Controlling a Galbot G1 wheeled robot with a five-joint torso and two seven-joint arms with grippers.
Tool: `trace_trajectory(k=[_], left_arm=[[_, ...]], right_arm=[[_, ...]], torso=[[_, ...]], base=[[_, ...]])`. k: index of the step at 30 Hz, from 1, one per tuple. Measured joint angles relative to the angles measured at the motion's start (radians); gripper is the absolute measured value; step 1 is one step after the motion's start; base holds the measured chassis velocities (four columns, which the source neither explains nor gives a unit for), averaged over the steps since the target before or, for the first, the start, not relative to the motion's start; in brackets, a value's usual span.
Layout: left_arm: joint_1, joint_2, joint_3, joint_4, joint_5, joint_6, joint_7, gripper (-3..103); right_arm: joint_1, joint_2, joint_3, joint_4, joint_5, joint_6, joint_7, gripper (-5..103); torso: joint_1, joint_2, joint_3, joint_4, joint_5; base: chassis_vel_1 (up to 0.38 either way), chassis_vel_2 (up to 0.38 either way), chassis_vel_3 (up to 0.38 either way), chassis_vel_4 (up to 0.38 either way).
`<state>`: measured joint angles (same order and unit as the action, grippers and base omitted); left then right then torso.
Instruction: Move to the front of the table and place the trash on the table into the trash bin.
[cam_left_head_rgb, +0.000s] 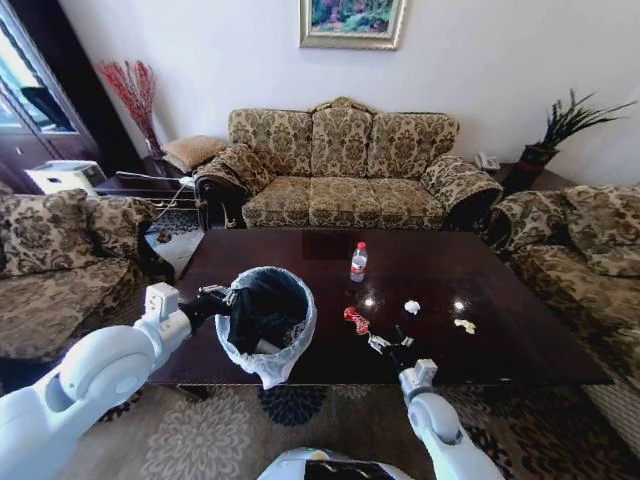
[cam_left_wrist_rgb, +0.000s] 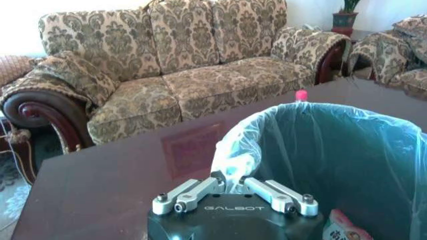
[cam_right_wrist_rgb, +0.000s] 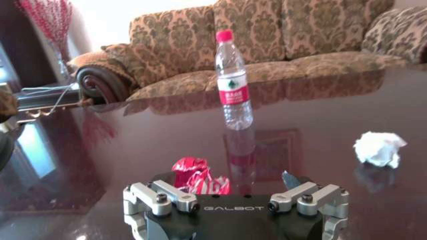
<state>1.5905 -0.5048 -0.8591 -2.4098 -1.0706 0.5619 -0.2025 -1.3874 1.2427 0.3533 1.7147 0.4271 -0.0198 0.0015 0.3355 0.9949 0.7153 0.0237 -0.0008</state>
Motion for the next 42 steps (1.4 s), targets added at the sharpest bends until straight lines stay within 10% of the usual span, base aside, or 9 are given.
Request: trace_trajectory(k=[14,27,42], left_arm=[[0.001,0.009,-0.001,0.001,-0.006,0.0,0.001,3],[-0.004,0.006,0.003,0.003,-0.008,-0.001,0.001,3],[-0.003,0.007,0.001,0.009,-0.006,-0.003,0.002,3]], right_arm=[[0.084,0.053,-0.042,-0.103,-0.096,-0.023,-0.023,103],[0.087,0.059,-0.049,-0.123,-0.113,-0.035,-0.029,52],[0.011,0.03,-0.024,0.13,-0.052,0.064,-0.085,46]], torso=[[0.0,0.0,0.0,-0.0002,0.0005],[0.0,0.0,0.0,-0.0006,0.0008],[0.0,0.0,0.0,-0.0006,0.0006]], base=[[0.0,0.0,0.0,0.0],[0.0,0.0,0.0,0.0],[0.0,0.0,0.0,0.0]])
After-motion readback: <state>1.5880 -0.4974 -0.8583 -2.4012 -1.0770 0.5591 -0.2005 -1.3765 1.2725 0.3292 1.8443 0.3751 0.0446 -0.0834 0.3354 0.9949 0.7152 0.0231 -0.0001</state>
